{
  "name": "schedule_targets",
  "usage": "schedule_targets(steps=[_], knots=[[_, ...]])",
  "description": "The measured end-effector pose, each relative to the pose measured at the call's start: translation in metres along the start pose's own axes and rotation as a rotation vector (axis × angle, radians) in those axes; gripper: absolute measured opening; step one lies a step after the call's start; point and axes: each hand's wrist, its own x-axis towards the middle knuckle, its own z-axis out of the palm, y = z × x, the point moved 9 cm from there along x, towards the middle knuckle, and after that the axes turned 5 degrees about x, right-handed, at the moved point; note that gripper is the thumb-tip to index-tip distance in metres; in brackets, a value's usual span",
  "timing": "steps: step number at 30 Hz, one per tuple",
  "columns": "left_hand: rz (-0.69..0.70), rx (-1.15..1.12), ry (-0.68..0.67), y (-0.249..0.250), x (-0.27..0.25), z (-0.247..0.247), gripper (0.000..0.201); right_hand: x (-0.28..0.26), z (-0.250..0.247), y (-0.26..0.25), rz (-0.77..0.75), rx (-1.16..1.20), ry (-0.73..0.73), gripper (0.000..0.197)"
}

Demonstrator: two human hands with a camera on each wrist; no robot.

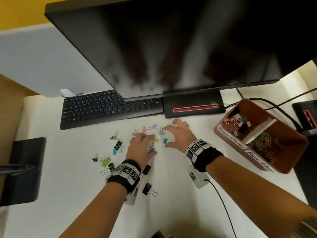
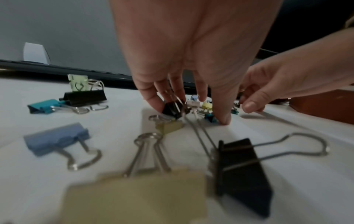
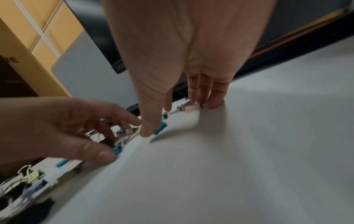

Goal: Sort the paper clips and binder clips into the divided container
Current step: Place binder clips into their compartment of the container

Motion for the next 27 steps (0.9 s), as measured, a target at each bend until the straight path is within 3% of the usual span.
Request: schedule_targets(steps=[5, 8, 16, 21, 27], knots=[[0.090, -0.043, 0.023, 0.004, 0.007, 0.006, 0.031, 0.000, 0.018, -0.017, -0.045, 0.083, 0.039, 0.028], [0.113, -0.034, 0.030, 0.005, 0.011, 0.004, 0.027, 0.000, 0.025, -0.019, -0.044, 0.103, 0.023, 0.016], [0.158, 0.022, 0.099, 0.008, 0.018, -0.004, 0.011, -0.011, 0.028, -0.006, 0.011, 0.177, 0.025, 0.014], [0.171, 0.023, 0.092, 0.008, 0.020, -0.003, 0.011, -0.021, 0.024, 0.008, 0.083, 0.234, 0.062, 0.041], [0.175, 0.047, -0.053, 0.014, 0.022, 0.003, 0.032, -0.022, 0.021, 0.017, 0.147, 0.149, 0.047, 0.023]])
